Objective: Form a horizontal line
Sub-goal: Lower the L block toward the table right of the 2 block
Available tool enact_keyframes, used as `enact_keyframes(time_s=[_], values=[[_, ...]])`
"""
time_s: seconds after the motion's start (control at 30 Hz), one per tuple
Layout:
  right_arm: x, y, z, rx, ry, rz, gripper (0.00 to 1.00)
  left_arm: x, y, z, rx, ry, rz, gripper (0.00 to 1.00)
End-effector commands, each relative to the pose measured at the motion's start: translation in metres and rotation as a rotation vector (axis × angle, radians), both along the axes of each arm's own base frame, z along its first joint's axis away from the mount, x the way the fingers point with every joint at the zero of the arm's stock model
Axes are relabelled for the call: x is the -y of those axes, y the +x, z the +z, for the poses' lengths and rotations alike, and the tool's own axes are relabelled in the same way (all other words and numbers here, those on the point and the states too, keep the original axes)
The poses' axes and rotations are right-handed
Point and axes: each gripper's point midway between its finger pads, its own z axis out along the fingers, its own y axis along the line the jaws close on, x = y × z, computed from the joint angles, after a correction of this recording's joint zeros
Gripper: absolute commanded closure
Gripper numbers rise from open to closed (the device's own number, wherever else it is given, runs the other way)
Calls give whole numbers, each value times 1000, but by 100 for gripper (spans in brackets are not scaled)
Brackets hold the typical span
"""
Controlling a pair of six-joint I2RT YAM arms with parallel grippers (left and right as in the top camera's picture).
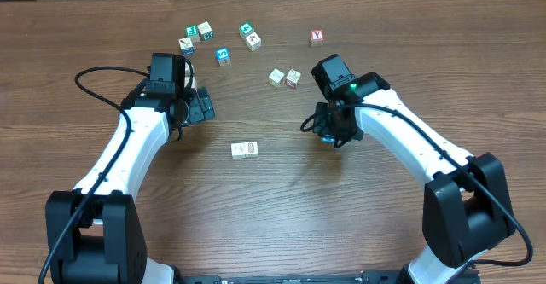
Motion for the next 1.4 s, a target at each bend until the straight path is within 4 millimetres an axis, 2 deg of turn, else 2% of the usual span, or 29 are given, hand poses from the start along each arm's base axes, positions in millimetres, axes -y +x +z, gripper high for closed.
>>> enact_keyframes(time_s=[0.0, 0.17, 0.37, 0.77, 1.03, 1.07, 1.13, 1.37], values=[[-12, -2, 6, 29, 17, 49, 85, -2, 4, 11, 29, 13, -4, 0], [-25, 0, 8, 57, 31, 78, 85, -2, 4, 11, 29, 13, -4, 0], [-26, 2, 5, 72, 32, 79, 85, -2, 4, 11, 29, 13, -4, 0], [-28, 6, -22, 121, 56, 79, 84, -2, 4, 11, 29, 13, -4, 0], [-28, 6, -23, 123, 57, 79, 83, -2, 4, 11, 29, 13, -4, 0], [-28, 6, -23, 122, 57, 79, 79, -2, 4, 11, 29, 13, -4, 0], [-28, 5, -23, 120, 56, 79, 77, -2, 4, 11, 29, 13, -4, 0], [-28, 5, -23, 120, 56, 79, 77, -2, 4, 11, 29, 13, -4, 0]])
